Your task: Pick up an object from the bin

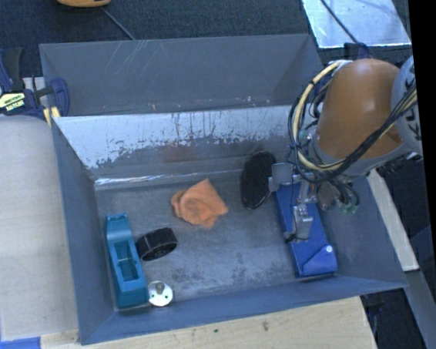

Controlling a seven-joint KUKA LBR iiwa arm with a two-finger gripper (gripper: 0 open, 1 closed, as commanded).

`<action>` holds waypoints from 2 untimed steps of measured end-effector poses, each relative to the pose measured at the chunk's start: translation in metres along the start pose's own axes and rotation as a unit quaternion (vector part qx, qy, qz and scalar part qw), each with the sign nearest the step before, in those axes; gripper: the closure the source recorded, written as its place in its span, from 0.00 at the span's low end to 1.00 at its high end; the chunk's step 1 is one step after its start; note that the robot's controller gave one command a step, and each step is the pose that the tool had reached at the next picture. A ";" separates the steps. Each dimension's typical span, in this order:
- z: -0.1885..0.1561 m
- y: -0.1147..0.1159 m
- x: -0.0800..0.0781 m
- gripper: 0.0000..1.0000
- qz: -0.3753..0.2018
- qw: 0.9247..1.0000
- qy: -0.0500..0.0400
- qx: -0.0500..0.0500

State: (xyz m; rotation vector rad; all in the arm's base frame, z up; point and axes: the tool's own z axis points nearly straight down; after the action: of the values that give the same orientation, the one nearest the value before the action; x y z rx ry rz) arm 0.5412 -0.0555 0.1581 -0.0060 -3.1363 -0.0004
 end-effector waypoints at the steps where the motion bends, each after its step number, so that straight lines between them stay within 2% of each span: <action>1: -0.005 0.000 -0.002 0.00 -0.001 1.000 -0.004 0.000; 2: 0.038 0.001 -0.038 0.00 0.004 1.000 -0.010 0.001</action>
Offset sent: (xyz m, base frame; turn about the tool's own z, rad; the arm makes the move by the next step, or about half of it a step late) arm 0.0652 0.0036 -0.0881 0.0192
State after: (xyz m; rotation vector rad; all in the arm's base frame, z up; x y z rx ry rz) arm 0.5793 -0.0548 0.1202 -0.0199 -3.1567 0.0020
